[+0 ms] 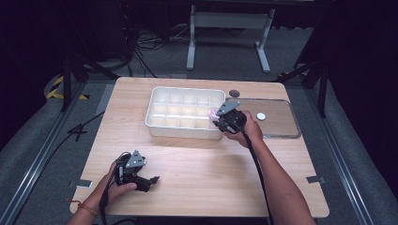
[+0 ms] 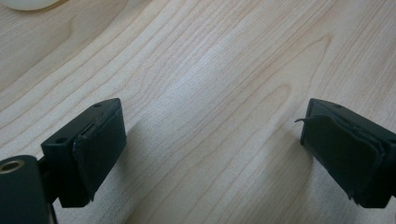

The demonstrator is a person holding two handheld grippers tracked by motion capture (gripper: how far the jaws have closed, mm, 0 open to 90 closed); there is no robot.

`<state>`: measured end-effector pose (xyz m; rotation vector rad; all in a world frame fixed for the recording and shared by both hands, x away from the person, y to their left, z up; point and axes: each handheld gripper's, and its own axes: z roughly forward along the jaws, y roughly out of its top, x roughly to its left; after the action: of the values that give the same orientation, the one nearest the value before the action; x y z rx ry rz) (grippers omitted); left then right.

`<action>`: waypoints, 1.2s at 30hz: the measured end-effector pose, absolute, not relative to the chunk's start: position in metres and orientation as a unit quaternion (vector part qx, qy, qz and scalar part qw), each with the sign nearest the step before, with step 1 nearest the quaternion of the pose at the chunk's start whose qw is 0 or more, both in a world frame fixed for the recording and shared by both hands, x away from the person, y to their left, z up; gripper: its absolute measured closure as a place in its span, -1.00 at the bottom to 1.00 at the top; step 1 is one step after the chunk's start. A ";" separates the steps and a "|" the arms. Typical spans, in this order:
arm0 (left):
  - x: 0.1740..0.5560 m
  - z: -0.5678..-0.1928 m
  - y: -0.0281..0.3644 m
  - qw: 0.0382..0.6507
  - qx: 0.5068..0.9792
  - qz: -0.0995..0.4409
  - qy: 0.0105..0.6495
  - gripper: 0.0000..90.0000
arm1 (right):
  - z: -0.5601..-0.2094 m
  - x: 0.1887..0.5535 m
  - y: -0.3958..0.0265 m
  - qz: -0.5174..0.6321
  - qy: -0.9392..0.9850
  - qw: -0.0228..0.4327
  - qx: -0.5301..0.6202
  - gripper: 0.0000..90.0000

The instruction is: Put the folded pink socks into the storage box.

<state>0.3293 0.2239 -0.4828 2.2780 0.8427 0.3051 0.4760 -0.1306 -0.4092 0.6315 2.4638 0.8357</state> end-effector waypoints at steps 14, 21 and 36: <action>0.329 -0.483 0.224 0.340 0.875 0.117 0.324 -0.84 | -0.407 0.493 -0.126 0.257 0.923 0.174 0.229 0.56; 0.329 -0.483 0.224 0.340 0.875 0.117 0.324 -0.85 | -0.408 0.499 -0.125 0.244 0.929 0.152 0.234 0.56; 0.329 -0.483 0.224 0.340 0.875 0.119 0.323 -0.85 | -0.410 0.505 -0.122 0.220 0.938 0.132 0.235 0.56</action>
<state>0.3294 0.2239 -0.4828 2.2771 0.8417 0.3085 0.5054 -0.1217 -0.4097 0.6816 2.7209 0.6385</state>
